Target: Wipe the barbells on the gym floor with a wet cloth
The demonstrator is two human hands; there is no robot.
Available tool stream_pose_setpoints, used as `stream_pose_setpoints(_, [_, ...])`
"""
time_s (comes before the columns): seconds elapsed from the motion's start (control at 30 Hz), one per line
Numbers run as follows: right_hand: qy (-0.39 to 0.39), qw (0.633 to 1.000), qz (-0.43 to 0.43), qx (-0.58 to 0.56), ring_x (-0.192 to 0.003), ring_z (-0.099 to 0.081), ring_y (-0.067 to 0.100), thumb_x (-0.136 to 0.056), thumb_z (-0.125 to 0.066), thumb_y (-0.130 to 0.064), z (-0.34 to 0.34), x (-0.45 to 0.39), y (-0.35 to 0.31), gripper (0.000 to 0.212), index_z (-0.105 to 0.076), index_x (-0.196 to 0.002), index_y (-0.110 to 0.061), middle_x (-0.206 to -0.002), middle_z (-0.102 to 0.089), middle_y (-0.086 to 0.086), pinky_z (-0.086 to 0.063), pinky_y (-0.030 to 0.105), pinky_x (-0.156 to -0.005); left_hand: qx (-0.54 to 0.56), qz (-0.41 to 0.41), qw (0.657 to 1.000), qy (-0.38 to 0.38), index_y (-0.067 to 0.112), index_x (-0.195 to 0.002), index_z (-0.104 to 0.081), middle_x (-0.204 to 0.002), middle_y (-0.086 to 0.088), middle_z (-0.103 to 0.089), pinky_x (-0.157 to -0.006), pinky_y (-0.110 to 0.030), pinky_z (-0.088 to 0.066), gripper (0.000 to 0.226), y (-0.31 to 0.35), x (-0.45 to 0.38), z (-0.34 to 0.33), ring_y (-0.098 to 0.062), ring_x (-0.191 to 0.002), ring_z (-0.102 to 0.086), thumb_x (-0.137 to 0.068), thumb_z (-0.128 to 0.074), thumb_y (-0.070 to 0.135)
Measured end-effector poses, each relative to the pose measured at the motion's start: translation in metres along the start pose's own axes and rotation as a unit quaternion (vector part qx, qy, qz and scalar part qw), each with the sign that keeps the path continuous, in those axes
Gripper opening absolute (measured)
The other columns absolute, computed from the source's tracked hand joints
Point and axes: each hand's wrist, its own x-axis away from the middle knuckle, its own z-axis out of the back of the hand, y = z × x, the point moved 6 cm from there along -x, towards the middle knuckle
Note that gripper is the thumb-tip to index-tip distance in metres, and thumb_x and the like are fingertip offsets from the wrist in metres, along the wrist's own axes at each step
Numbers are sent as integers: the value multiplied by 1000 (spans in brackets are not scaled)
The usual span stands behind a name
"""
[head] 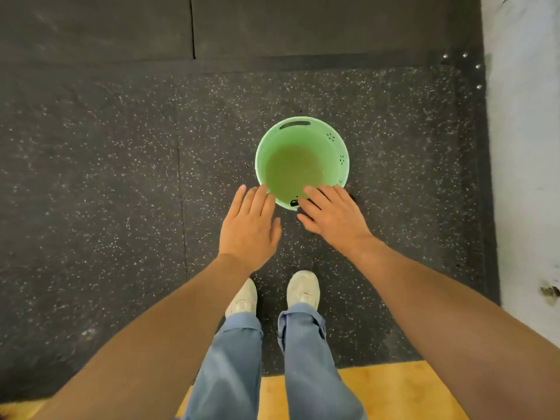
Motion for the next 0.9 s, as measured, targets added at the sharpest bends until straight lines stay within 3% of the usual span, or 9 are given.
stream_pose_setpoints(0.27, [-32, 997, -70, -7, -83, -65, 29, -97, -45, -33, -91, 26, 4, 37, -74, -102, -11, -110, -69, 7, -52, 36, -69, -18, -1, 1000, -24, 0, -130, -53, -133, -16, -56, -118, -44, -21, 54, -1, -16, -86, -32, -125, -52, -95, -30, 34])
stream_pose_setpoints(0.67, [-76, 996, -48, 4, -89, -61, 27, -97, -40, -39, -131, 31, -13, 38, -67, -106, -13, -117, -66, 8, -47, 40, -75, 1, -5, 1000, 23, -1, -124, -56, -128, -18, -58, -116, -45, -24, 47, -8, -41, -109, -35, -121, -54, -96, -34, 30])
stream_pose_setpoints(0.9, [-131, 987, -89, -41, -101, -62, 30, -97, -35, -45, -125, 30, -11, 52, -60, -120, -6, -124, -64, 12, -46, 43, -87, -2, -11, 1000, 19, 0, -126, -55, -130, -18, -58, -116, -46, -25, 48, -7, -38, -104, -34, -123, -53, -97, -31, 30])
